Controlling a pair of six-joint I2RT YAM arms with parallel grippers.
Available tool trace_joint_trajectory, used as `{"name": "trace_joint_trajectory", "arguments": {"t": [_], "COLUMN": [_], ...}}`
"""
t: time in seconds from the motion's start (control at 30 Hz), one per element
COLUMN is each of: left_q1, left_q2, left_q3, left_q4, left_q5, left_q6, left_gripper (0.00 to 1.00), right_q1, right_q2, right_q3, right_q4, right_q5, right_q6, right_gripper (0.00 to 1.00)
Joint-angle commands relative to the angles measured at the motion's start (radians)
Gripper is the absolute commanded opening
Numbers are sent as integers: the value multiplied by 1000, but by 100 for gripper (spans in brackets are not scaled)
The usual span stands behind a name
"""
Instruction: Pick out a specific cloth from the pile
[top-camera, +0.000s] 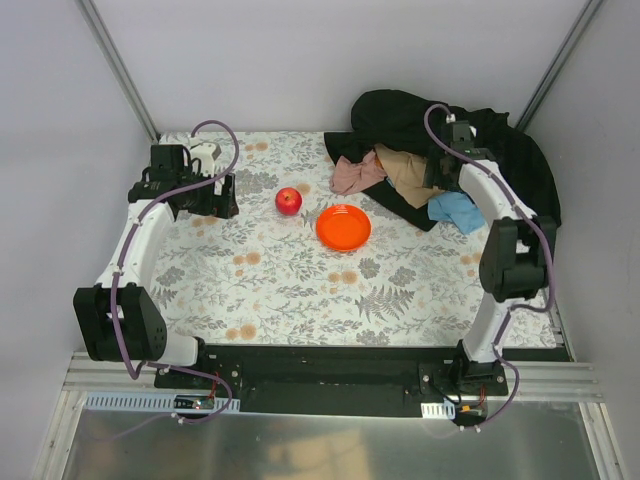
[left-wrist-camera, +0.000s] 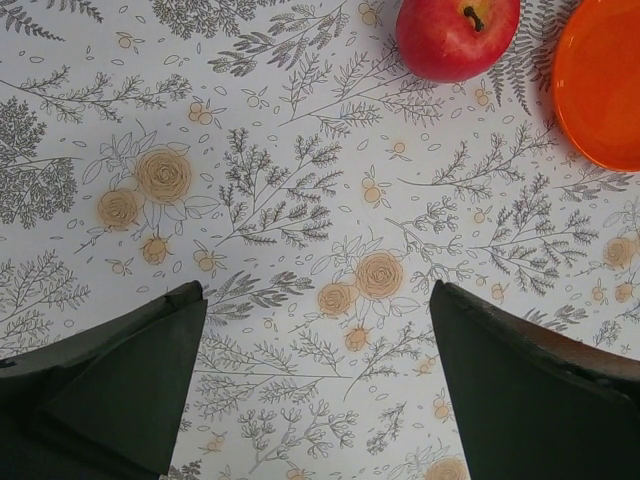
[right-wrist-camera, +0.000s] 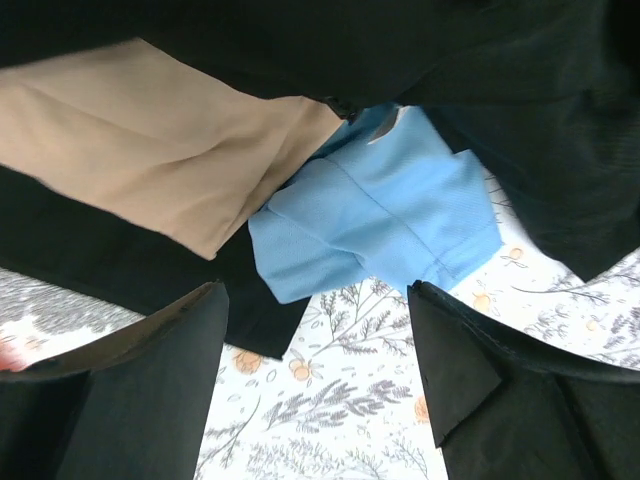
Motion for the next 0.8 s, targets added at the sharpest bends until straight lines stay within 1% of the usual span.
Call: {"name": "trace_joint_trajectory", "arguments": {"t": [0.0,0.2,0.3,0.43,0.57,0.6,0.67,0.77], "left_q1": [-12,-18,-18,-18,-18,-18,-18,-18], "left_q2": [-6,-11,-6,-3,-6,-5,-2,1], "left_q3": [-2,-10,-1,7,7,7,7,7], "left_q4": [-7,-8,-14,-21,-24,-24,-25,-25], "left_q5": [38,29,18,30,33,33,33,35], "left_q6": [2,9,13,11,13,14,19,20], "left_gripper": [99,99,99,99,99,99,99,99], "right_q1": [1,2,2,2,2,2,-1,-13], "right_q2": [117,254,309,355,340,334,329,332], "right_q3": [63,120,160,219,207,200,186,169], "right_q4": [5,-4,-5,-30,-18,-15,-15,-34], "right_q5": [-6,35,91,138,183,186,181,158], "right_q6": [-30,-64,-85,-94,-101,-104,-108,-93], "right_gripper": [80,78,73,61,46,44,44,48]}}
